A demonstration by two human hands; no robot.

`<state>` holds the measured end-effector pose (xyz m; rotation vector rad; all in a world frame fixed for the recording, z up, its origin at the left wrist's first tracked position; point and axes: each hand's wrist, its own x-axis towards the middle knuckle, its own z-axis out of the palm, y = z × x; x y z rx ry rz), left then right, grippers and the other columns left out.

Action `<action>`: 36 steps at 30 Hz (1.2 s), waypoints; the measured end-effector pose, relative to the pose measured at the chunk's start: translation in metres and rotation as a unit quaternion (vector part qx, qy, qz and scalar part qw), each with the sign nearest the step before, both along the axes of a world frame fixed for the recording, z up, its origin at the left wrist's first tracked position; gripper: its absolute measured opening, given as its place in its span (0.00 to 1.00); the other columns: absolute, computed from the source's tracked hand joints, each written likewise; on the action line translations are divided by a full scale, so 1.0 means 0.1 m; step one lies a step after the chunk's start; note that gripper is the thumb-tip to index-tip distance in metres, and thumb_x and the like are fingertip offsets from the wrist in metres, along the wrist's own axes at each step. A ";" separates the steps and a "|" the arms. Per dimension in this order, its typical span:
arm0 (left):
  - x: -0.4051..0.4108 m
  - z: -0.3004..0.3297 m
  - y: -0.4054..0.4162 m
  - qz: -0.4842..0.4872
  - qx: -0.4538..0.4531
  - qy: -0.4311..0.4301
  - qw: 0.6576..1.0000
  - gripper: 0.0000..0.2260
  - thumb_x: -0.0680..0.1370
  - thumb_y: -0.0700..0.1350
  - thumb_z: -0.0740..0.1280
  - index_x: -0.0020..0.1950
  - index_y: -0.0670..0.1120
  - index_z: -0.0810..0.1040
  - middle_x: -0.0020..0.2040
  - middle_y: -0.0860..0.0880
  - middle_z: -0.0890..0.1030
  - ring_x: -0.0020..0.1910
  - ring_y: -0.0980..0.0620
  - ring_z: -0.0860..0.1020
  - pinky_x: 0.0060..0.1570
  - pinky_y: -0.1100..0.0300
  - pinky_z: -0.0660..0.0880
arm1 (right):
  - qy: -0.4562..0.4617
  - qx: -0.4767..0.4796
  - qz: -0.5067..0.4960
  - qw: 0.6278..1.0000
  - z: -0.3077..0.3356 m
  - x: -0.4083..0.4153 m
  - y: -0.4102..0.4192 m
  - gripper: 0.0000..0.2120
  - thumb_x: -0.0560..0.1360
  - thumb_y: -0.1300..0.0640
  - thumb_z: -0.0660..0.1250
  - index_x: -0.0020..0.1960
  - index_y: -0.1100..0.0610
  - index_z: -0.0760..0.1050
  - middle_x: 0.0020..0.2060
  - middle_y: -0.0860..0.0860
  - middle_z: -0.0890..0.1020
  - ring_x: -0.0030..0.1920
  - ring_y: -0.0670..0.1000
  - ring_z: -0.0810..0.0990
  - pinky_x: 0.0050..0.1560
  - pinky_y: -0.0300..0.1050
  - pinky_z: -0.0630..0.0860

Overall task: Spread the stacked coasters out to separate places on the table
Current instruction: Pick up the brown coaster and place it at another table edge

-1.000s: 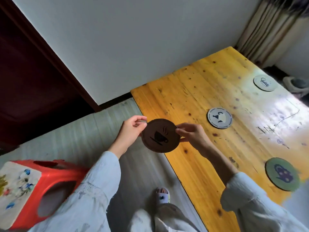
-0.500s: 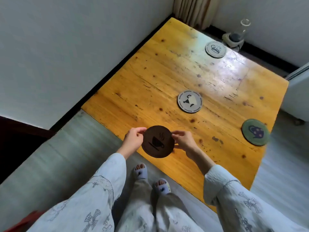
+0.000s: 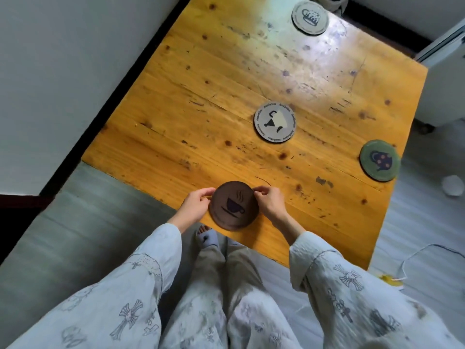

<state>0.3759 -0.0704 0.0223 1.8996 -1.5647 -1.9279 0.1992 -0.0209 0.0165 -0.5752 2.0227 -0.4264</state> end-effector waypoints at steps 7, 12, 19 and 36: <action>0.00 -0.05 0.04 -0.007 0.024 -0.002 1.000 0.20 0.78 0.35 0.52 0.70 0.45 0.64 0.69 0.46 0.70 0.67 0.48 0.69 0.67 0.50 0.67 | 0.015 0.008 0.041 0.999 -0.01 0.03 0.06 0.15 0.77 0.61 0.59 0.62 0.61 0.74 0.60 0.61 0.79 0.60 0.57 0.77 0.58 0.47 0.74; 0.00 -0.06 0.08 0.000 0.030 0.002 1.000 0.20 0.78 0.35 0.53 0.70 0.45 0.64 0.70 0.46 0.69 0.67 0.48 0.68 0.66 0.48 0.68 | 0.018 0.028 0.071 0.997 -0.01 0.08 0.06 0.18 0.78 0.57 0.58 0.66 0.59 0.70 0.64 0.60 0.74 0.64 0.60 0.72 0.67 0.58 0.70; 0.04 -0.08 0.14 0.010 0.027 0.004 1.000 0.20 0.78 0.34 0.53 0.68 0.45 0.66 0.69 0.45 0.70 0.67 0.49 0.68 0.66 0.48 0.68 | 0.009 0.035 0.073 0.997 0.00 0.12 0.10 0.18 0.78 0.57 0.58 0.68 0.60 0.68 0.65 0.60 0.69 0.66 0.59 0.70 0.68 0.56 0.68; 0.06 -0.05 0.22 -0.054 0.017 -0.031 0.998 0.20 0.78 0.39 0.54 0.71 0.48 0.62 0.71 0.46 0.68 0.66 0.50 0.68 0.65 0.55 0.66 | 0.006 0.056 0.161 0.985 0.02 0.08 0.17 0.21 0.78 0.53 0.58 0.70 0.58 0.65 0.64 0.59 0.69 0.65 0.60 0.69 0.68 0.56 0.68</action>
